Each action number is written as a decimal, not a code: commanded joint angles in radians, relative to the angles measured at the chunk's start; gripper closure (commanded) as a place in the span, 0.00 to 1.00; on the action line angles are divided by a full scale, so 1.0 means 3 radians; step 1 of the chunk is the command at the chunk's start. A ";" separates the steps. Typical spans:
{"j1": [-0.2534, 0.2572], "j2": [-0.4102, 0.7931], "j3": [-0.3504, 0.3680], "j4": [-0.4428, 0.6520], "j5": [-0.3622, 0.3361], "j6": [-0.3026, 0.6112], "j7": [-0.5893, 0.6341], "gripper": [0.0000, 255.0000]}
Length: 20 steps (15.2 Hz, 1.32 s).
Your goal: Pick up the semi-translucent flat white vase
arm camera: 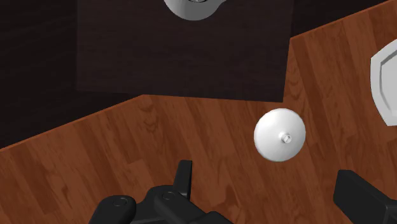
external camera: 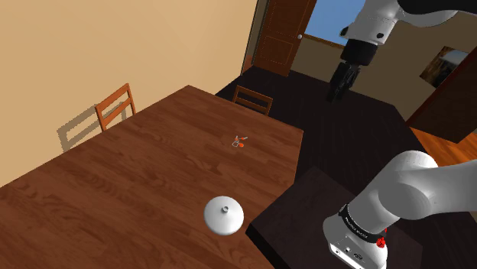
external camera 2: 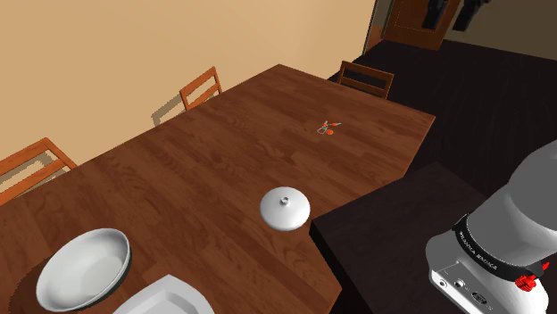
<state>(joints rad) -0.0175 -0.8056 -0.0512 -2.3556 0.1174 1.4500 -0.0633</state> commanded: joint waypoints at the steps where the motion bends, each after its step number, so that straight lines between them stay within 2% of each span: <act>1: 0.0000 0.0000 0.0000 0.0000 0.0000 0.0000 0.0000 0.00; 11: 0.0166 -0.0106 0.0664 -0.0949 0.0396 0.1043 0.0549 0.00; 16: 0.0288 0.0108 0.1047 -0.1253 0.0624 0.1659 0.0828 0.00; 20: 0.0368 0.0443 0.1374 -0.1394 0.0785 0.2209 0.1061 0.00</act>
<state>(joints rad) 0.0838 -0.6982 0.3319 -2.7589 0.3371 2.0639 0.2331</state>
